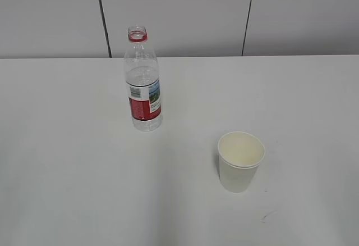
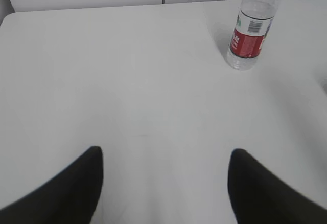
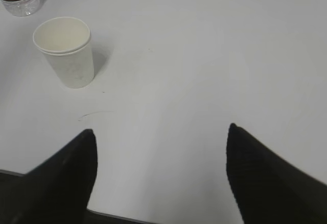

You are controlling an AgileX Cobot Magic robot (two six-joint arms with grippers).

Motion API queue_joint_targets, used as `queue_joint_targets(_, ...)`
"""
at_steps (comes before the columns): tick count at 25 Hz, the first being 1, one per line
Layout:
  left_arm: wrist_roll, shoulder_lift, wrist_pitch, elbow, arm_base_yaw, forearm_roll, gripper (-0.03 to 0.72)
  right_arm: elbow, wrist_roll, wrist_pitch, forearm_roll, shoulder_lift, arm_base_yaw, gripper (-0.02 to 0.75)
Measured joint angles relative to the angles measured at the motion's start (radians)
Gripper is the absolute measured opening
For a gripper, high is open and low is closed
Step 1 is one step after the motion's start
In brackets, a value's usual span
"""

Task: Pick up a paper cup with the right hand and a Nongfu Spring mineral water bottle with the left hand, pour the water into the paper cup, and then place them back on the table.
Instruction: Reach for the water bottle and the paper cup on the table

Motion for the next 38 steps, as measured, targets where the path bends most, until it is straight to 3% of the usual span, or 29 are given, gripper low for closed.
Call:
queue_joint_targets(17,0.000,0.000,-0.028,-0.009,0.000,0.001,0.463,-0.002,0.000,-0.015,0.000,0.000,0.000,0.582)
queue_joint_targets(27,0.000,0.000,-0.538,-0.020,0.000,0.001,0.463,-0.013,0.000,-0.295,0.000,0.000,0.000,0.582)
queue_joint_targets(38,0.000,0.000,-0.581,-0.020,0.000,0.000,0.463,-0.013,0.000,-0.308,0.000,0.000,0.000,0.582)
